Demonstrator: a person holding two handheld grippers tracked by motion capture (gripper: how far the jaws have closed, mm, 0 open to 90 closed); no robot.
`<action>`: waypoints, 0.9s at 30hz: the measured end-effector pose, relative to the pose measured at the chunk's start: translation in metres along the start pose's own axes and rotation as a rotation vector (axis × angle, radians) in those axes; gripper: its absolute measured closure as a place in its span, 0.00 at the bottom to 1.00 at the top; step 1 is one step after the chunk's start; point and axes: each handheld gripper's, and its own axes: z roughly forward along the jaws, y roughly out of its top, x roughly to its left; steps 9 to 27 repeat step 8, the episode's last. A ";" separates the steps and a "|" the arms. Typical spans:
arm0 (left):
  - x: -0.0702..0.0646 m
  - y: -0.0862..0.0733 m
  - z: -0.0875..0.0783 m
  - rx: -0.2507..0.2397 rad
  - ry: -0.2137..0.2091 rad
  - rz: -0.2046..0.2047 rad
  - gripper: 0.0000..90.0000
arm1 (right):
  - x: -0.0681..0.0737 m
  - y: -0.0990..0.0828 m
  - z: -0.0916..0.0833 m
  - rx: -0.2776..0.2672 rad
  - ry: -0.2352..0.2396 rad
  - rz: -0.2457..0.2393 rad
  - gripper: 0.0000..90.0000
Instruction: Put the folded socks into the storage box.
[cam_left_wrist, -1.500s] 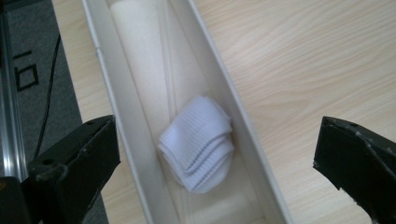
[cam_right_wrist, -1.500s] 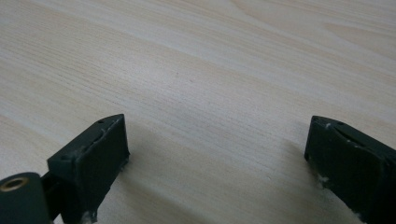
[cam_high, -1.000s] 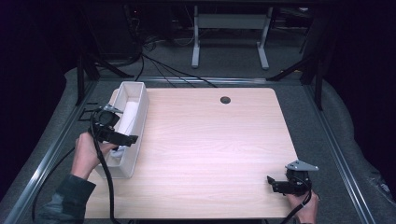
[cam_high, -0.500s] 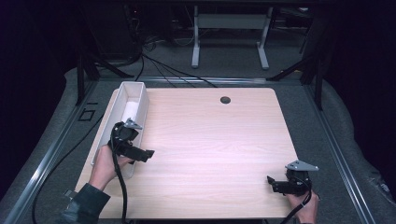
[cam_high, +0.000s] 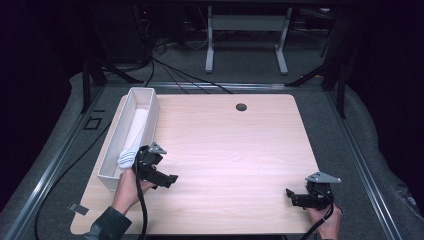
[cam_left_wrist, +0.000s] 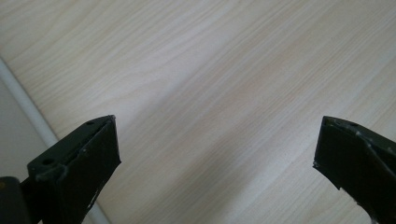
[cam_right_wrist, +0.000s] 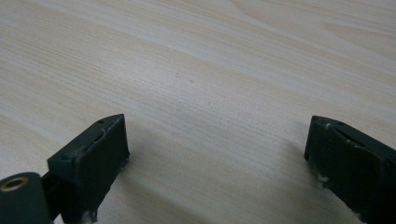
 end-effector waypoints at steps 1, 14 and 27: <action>-0.001 -0.001 0.002 -0.001 -0.005 0.013 0.00 | 0.000 0.000 0.000 0.000 0.000 0.000 0.06; -0.009 -0.008 0.012 -0.024 -0.022 0.026 0.00 | 0.000 0.000 0.000 0.000 0.000 0.000 0.06; -0.009 -0.008 0.012 -0.024 -0.022 0.026 0.00 | 0.000 0.000 0.000 0.000 0.000 0.000 0.06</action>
